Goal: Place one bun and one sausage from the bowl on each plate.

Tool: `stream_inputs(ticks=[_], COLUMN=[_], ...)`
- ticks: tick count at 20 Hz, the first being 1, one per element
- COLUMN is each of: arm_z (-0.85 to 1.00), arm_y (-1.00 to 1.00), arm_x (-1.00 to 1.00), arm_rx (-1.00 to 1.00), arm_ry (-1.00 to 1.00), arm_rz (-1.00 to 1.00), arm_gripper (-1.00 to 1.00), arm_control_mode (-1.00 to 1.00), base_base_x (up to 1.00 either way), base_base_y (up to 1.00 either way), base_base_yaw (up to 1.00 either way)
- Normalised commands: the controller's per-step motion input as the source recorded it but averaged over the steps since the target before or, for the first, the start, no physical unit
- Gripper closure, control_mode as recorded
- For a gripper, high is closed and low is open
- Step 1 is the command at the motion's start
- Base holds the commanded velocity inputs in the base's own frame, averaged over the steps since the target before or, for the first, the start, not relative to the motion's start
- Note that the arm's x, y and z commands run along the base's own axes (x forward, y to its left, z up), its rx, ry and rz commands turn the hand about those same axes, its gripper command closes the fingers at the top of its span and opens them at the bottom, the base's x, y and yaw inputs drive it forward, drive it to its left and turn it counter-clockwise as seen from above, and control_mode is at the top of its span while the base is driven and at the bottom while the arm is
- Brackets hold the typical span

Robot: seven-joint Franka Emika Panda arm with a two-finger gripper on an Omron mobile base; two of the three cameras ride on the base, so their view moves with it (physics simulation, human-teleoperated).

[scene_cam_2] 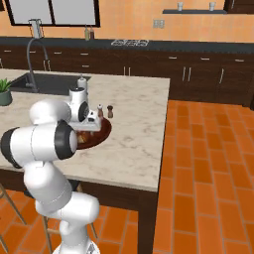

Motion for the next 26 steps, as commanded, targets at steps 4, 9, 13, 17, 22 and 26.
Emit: stream_inputs(ticks=[4,9,13,17,22,26], arm_z=[-0.33,-0.23,-0.12,0.0,0.03,0.54], arm_y=[0.15,0.15,0.05,0.0,0.0,-0.08], arm_x=[0.26,0.01,0.0,0.0,-0.01,-0.18], arm_rx=[0.0,0.0,0.0,0.0,0.0,0.02], arm_ry=[0.07,0.04,0.02,0.0,-0.02,-0.01], arm_rz=[0.0,0.0,0.0,0.0,0.0,0.0], arm_gripper=[-1.0,-1.0,-1.0,1.0,1.0,1.0], arm_control_mode=[-1.0,-1.0,-1.0,-1.0,-1.0,-1.0], base_base_x=[0.0,0.0,0.0,0.0,0.0,0.0], base_base_y=[0.0,0.0,0.0,0.0,0.0,0.0], base_base_yaw=[0.0,0.0,0.0,0.0,0.0,0.0])
